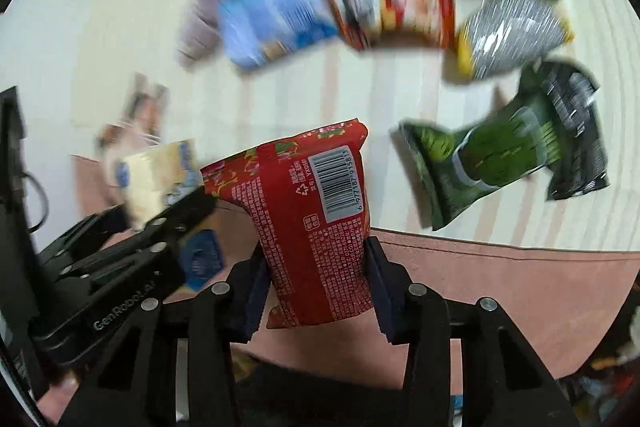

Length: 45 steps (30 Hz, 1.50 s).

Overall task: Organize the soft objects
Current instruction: 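Carry both items into the box and open both tools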

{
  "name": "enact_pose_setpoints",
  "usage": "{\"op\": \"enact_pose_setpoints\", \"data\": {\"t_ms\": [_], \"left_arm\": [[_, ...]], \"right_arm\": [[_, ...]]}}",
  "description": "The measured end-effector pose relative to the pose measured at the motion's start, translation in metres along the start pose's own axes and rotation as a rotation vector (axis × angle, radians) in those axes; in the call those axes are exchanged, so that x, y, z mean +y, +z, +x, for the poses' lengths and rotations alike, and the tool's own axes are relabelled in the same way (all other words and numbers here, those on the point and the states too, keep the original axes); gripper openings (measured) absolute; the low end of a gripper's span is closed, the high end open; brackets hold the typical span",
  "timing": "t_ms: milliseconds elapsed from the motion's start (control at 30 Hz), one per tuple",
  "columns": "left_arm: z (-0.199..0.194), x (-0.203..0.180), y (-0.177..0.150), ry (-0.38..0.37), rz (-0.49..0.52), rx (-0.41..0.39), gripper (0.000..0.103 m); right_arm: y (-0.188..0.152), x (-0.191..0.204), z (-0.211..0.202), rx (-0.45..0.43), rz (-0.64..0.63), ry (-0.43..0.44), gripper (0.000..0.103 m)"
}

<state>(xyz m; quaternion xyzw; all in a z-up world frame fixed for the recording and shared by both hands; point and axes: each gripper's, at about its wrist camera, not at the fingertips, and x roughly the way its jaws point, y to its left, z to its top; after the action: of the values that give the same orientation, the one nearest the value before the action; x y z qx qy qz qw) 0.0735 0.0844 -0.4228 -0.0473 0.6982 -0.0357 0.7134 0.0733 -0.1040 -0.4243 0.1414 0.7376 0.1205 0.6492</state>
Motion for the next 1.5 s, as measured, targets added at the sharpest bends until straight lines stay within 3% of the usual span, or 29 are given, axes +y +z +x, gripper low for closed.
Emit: {"op": "enact_pose_setpoints", "data": {"t_ms": [67,167,233,367,533,733,867,1067,1267,1300,1433,1500], "left_arm": [[-0.033,-0.012,0.009,-0.019,0.035,-0.049,0.060],[-0.083,-0.050,0.078,-0.020,0.092,-0.096,0.060],[-0.097,-0.078,0.111,-0.047,0.126,-0.118,0.060],[-0.102,-0.113,0.192,-0.088,0.144,-0.126,0.060],[-0.081,-0.136,0.293,-0.112,0.141,-0.089,0.060],[-0.037,-0.152,0.375,-0.172,0.112,0.032,0.060],[-0.005,-0.162,0.405,-0.197,0.121,0.100,0.060],[0.019,-0.191,0.426,-0.218,0.183,0.158,0.060],[0.032,-0.213,0.432,-0.156,0.232,0.205,0.061],[0.032,-0.214,0.431,-0.149,0.232,0.204,0.063],[0.022,-0.219,0.430,-0.101,0.252,0.161,0.086],[0.019,-0.221,0.428,-0.064,0.257,0.137,0.087]], "right_arm": [[0.006,-0.005,-0.039,-0.067,-0.016,0.011,0.047],[0.029,-0.016,-0.104,-0.153,0.005,0.057,0.047],[0.059,-0.028,-0.142,-0.212,0.013,0.066,0.047],[0.135,-0.042,-0.164,-0.293,0.033,0.043,0.047],[0.227,-0.069,-0.159,-0.287,0.087,-0.010,0.047],[0.313,-0.101,-0.121,-0.244,0.154,-0.055,0.047],[0.347,-0.115,-0.090,-0.217,0.180,-0.075,0.047],[0.365,-0.130,-0.073,-0.205,0.209,-0.093,0.047],[0.366,-0.134,-0.070,-0.195,0.224,-0.109,0.048],[0.365,-0.135,-0.070,-0.194,0.227,-0.110,0.051],[0.361,-0.135,-0.078,-0.196,0.228,-0.135,0.069],[0.359,-0.136,-0.081,-0.196,0.224,-0.143,0.070]]}}
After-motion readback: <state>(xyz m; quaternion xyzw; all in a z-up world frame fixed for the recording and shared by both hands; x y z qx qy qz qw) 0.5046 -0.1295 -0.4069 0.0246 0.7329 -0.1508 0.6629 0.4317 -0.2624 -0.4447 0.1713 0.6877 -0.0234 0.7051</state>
